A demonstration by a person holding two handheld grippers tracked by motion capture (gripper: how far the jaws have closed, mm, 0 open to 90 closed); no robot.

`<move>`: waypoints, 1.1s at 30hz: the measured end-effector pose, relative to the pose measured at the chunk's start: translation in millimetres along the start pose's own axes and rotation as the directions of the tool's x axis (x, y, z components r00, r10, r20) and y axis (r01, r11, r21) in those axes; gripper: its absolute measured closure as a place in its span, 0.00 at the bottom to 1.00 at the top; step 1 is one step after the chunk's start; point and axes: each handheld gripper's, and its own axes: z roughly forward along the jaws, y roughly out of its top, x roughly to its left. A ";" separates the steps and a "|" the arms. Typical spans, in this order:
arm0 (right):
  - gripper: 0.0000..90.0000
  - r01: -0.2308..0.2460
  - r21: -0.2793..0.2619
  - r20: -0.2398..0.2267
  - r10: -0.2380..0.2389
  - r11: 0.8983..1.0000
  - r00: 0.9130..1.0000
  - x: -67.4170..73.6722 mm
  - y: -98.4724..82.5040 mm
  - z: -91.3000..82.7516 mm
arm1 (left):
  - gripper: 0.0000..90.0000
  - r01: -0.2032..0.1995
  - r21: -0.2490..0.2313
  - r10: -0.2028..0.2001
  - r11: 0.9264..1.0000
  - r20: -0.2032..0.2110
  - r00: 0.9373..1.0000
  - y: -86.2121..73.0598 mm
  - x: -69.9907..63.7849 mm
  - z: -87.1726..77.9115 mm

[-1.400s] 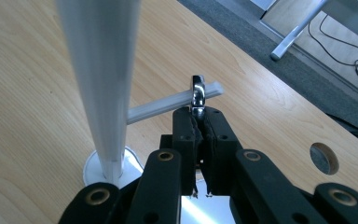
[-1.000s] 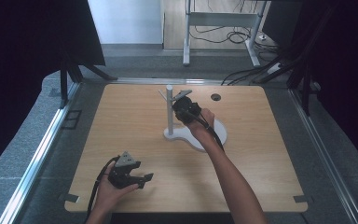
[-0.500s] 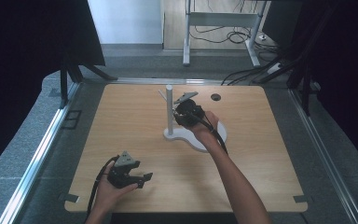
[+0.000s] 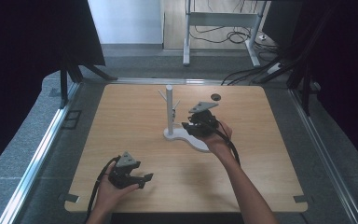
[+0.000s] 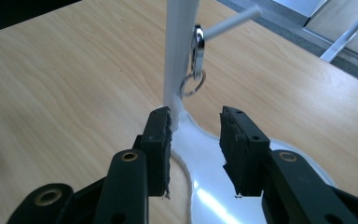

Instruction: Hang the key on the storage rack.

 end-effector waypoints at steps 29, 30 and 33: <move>0.61 -0.148 -0.020 -0.015 0.148 0.989 0.989 -9.6 -139.0 -52.4 | 0.30 0.011 0.011 -0.011 1.000 -0.032 0.999 -1.8 4.0 -1.7; 0.61 -0.157 -0.016 -0.017 0.156 0.988 0.988 -9.7 -142.7 -52.8 | 0.30 0.011 0.008 -0.011 1.000 -0.032 0.999 -1.6 3.8 -2.3; 0.60 -0.159 0.009 -0.007 0.160 0.987 0.987 -10.0 -153.5 -51.7 | 0.31 0.010 0.002 -0.010 1.000 -0.031 0.999 -1.0 3.6 -3.9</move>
